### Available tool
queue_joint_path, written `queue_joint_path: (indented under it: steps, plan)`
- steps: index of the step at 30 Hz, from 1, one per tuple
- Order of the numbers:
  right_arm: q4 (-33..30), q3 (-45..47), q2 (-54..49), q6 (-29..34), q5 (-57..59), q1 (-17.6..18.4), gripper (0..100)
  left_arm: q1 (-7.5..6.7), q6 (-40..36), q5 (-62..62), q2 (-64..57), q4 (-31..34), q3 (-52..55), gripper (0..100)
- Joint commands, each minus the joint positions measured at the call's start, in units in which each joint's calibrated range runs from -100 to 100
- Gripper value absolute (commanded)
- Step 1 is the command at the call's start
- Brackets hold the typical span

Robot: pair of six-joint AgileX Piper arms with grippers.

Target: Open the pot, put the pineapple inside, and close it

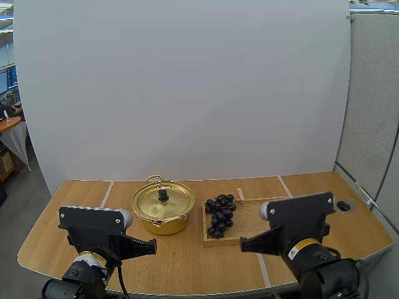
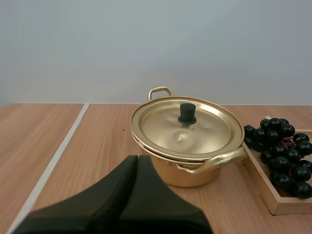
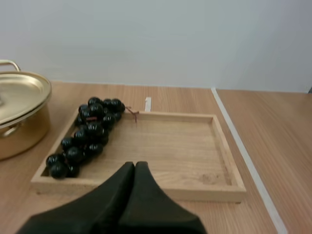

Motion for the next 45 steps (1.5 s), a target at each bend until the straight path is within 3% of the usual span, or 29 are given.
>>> queue_joint_path:
  steps: [1,24,33,45]
  plan:
    - [-3.1,3.0,-0.3,-0.3,-5.3,-0.1,0,0.03,-1.0,-0.2,-0.3,-0.5,0.1,0]
    - [-3.0,3.0,-0.3,-0.2,-5.1,-0.1,0,0.11,-0.9,-0.2,-0.3,-0.5,0.1,0]
    - [-3.0,3.0,-0.3,-0.2,-5.1,2.3,0,0.29,-0.9,-0.4,-0.3,-0.5,0.1,0]
    - [-3.0,3.0,-0.3,-0.2,-5.1,2.5,0,0.29,-0.9,-0.4,-0.3,-0.5,0.1,0]
